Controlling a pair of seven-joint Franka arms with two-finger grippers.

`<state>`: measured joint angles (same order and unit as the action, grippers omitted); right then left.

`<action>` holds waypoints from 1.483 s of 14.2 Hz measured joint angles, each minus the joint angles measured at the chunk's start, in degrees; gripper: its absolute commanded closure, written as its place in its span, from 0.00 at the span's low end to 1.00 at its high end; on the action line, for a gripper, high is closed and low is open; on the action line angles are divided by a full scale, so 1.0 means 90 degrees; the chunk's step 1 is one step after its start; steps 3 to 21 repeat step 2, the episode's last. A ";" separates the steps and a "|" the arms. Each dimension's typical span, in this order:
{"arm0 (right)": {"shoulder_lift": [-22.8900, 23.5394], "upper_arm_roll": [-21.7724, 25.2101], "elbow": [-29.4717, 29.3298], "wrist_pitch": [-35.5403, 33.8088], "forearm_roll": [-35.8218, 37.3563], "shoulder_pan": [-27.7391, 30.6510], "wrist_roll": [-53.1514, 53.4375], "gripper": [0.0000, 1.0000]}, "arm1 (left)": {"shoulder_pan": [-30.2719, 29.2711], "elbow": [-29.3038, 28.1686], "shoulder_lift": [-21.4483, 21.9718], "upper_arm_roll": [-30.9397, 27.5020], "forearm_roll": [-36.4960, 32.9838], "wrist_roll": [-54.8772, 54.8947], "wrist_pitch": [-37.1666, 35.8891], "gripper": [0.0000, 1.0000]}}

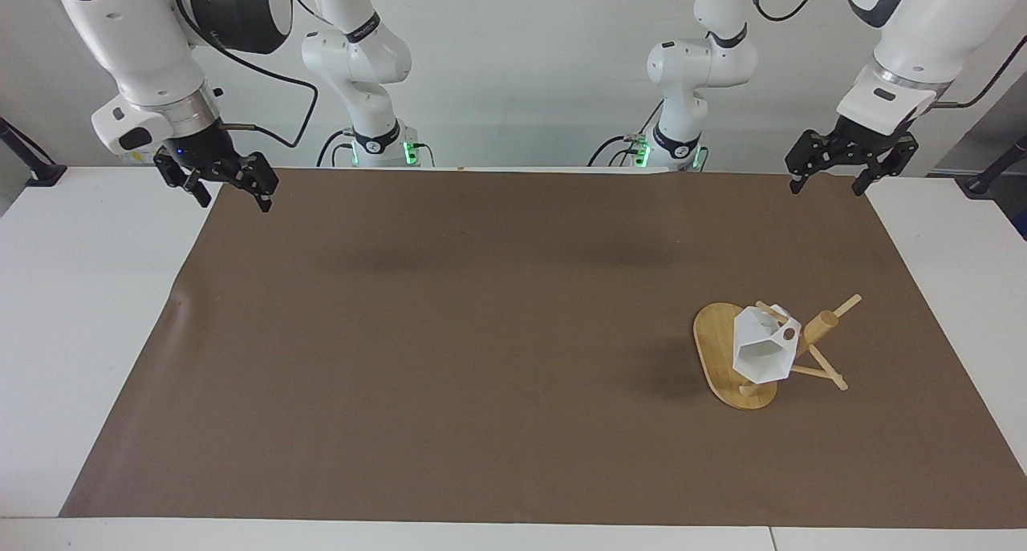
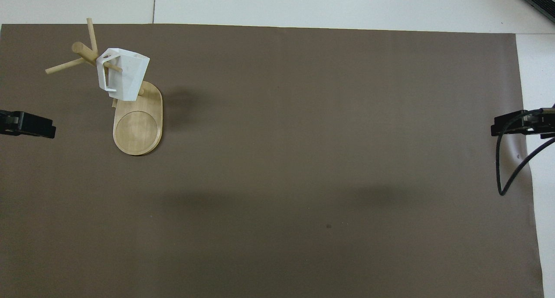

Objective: Hang cup on rack

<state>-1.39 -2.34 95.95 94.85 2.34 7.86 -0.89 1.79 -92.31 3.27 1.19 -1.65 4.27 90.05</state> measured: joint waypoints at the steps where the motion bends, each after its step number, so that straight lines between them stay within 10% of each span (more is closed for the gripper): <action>1: 0.0000 0.0000 0.0000 0.0000 0.0000 0.0000 0.0000 0.00 | 0.0000 -0.0002 0.0000 0.0000 0.0000 0.0000 0.0001 0.00; 21: 0.0000 0.0000 0.0000 0.0000 0.0000 0.0000 0.0000 0.00 | 0.0000 -0.0003 0.0000 0.0000 0.0000 0.0000 0.0001 0.00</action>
